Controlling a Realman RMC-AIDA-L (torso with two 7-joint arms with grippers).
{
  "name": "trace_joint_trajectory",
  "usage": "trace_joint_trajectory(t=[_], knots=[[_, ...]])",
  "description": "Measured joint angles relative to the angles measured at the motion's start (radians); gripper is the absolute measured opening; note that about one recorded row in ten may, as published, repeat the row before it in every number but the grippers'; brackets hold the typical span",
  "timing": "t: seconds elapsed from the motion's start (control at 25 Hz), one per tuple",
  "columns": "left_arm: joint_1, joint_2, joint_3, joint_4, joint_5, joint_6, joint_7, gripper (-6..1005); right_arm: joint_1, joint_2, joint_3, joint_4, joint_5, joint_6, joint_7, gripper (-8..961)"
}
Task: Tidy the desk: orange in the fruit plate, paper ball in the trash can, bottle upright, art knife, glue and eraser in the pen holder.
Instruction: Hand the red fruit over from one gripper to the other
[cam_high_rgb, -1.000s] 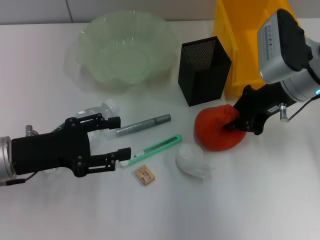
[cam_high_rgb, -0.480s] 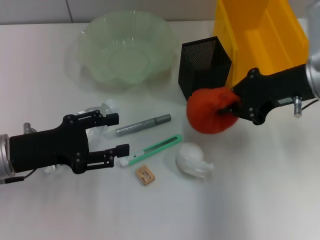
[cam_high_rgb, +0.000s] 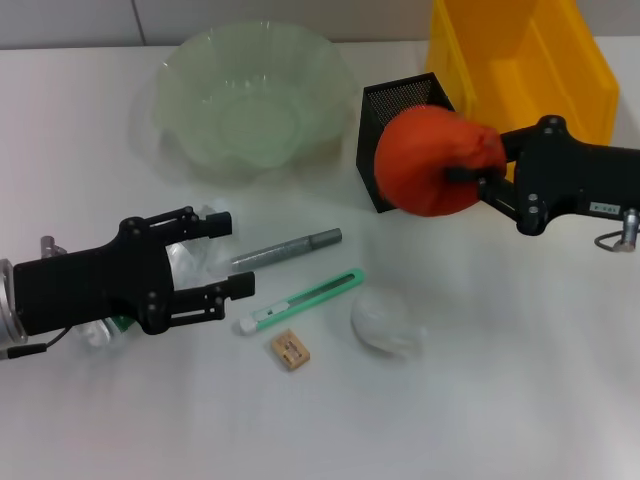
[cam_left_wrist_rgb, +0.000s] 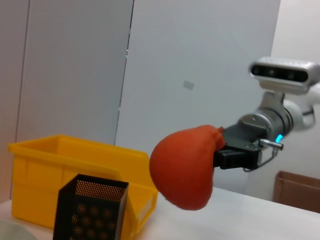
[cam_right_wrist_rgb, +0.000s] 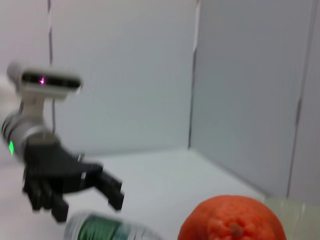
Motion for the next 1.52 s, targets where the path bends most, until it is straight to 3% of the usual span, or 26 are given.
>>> trace_joint_trajectory(t=[0.12, 0.28, 1.24, 1.52], knots=[[0.001, -0.004, -0.006, 0.002, 0.000, 0.001, 0.007, 644, 0.002, 0.002, 0.055, 0.110, 0.024, -0.036, -0.107, 34], [0.001, -0.005, -0.006, 0.002, -0.001, 0.001, 0.008, 642, 0.001, 0.003, 0.056, 0.134, 0.025, -0.039, -0.129, 34], [-0.001, -0.008, -0.006, 0.006, -0.002, 0.003, 0.012, 630, 0.003, -0.001, 0.057, 0.148, 0.025, -0.047, -0.135, 34], [-0.005, -0.008, -0.006, 0.008, -0.002, 0.003, 0.012, 627, 0.057, 0.002, 0.043, 0.213, 0.025, -0.050, -0.159, 35]])
